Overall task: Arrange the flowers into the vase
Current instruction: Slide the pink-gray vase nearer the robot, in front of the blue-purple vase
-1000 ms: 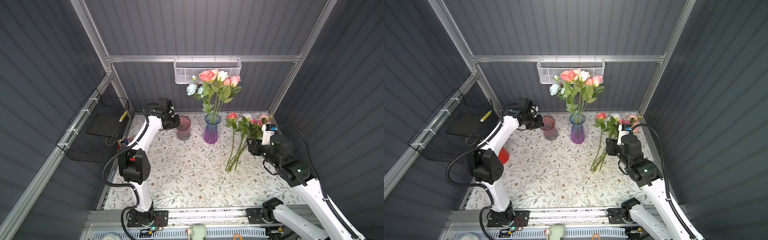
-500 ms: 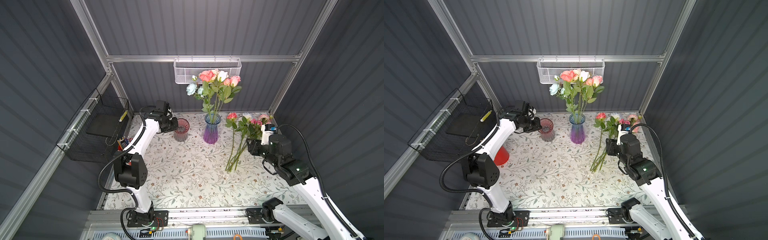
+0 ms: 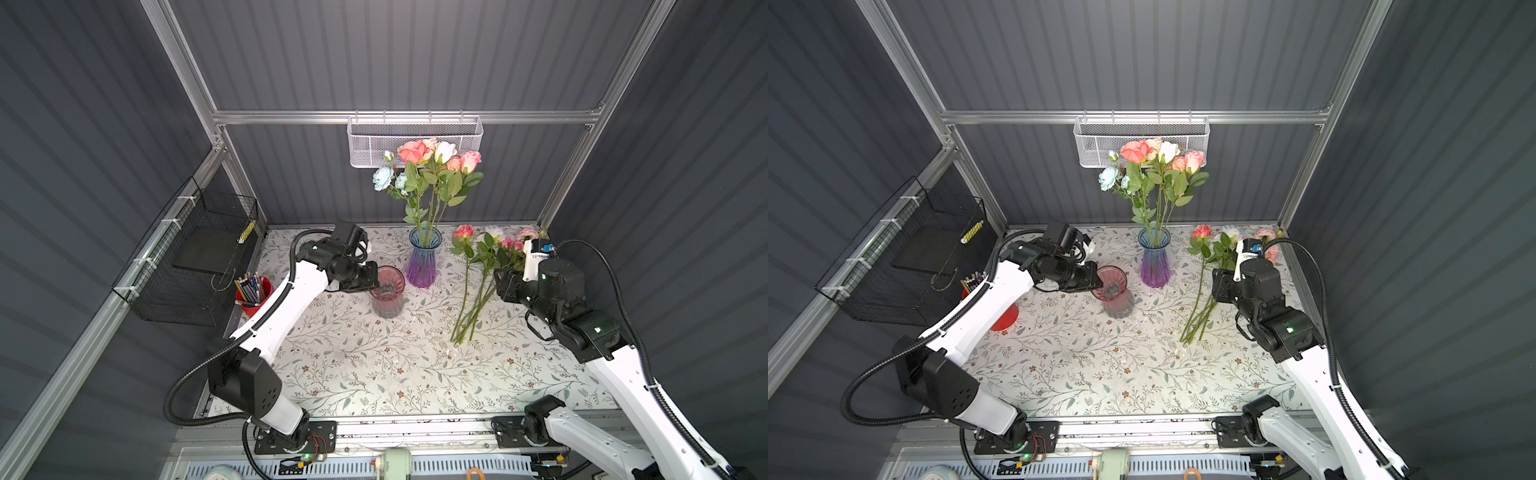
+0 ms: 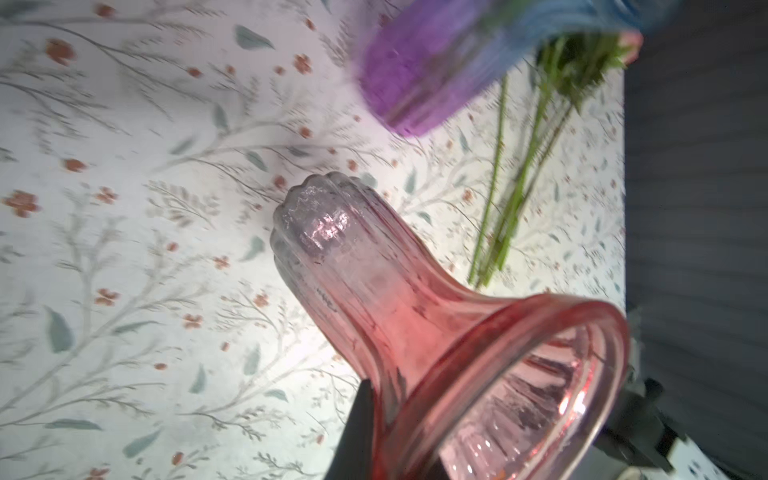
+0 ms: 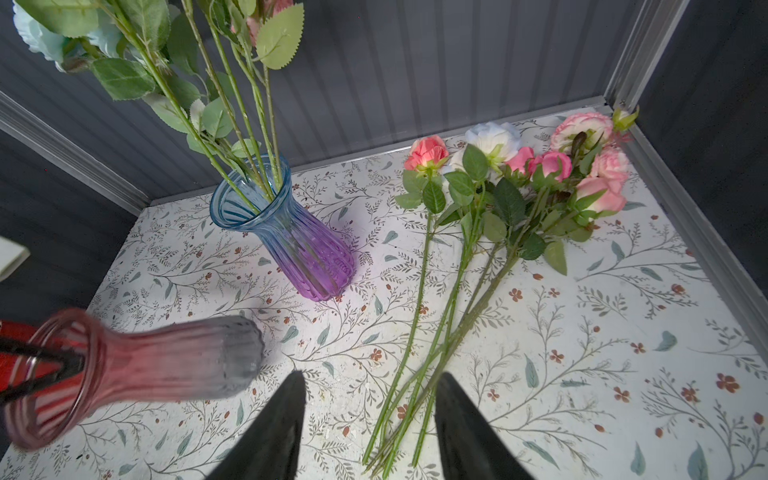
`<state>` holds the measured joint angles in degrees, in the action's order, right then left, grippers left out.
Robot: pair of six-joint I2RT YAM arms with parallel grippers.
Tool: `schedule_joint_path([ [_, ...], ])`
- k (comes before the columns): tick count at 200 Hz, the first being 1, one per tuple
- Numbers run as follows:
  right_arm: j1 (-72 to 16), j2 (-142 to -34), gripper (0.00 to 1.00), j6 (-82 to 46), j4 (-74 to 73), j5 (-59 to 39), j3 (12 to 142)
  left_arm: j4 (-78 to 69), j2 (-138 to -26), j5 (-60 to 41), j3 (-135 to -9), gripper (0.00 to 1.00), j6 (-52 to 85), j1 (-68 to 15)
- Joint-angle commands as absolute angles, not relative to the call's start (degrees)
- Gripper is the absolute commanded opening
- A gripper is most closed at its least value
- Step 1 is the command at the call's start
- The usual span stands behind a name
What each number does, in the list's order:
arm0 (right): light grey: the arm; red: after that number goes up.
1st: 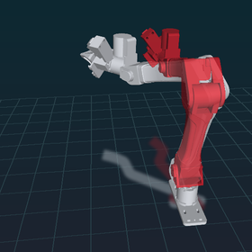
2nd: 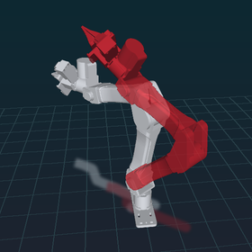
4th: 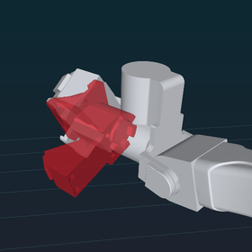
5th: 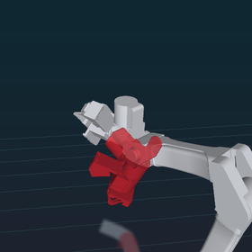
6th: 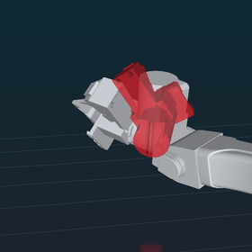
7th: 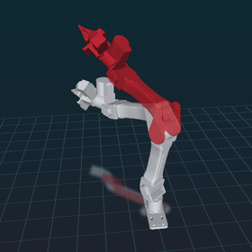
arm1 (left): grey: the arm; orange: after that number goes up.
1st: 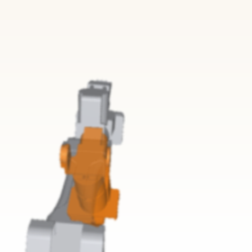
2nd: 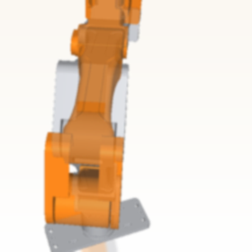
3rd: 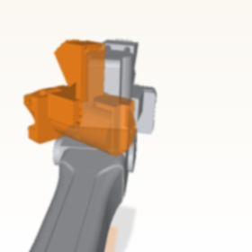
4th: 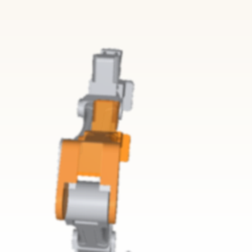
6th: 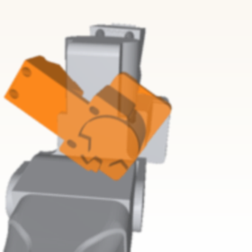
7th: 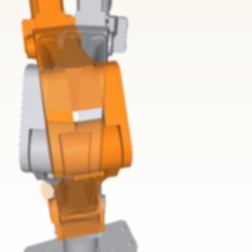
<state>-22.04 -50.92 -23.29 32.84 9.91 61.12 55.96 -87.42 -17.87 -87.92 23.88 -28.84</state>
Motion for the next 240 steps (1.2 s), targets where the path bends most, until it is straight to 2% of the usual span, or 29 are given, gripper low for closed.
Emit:
schedule_joint_path([
  [1, -21.88, -50.80, 0.53, -22.72, 35.45, 12.24, 63.04, 54.43, -83.71, -21.40, -88.37, 0.00, 26.79, -30.02],
  [49, -21.84, -50.63, 0.53, -23.03, 36.75, 13.20, 62.98, 59.42, -90.11, -19.89, -94.17, 0.00, 26.35, -39.37],
  [124, -21.87, -50.71, 0.55, -22.68, 36.88, 13.94, 61.65, 64.95, -98.98, -17.42, -102.25, 0.00, 25.77, -40.82],
  [192, -21.77, -51.59, 0.56, -21.89, 36.72, 14.08, 62.30, 64.87, -102.69, -17.94, -104.18, 0.30, 24.71, -40.78],
  [240, -21.64, -51.59, 0.56, -21.71, 36.98, 14.33, 63.06, 64.70, -102.16, -14.49, -104.88, 0.34, 23.28, -40.76],
])
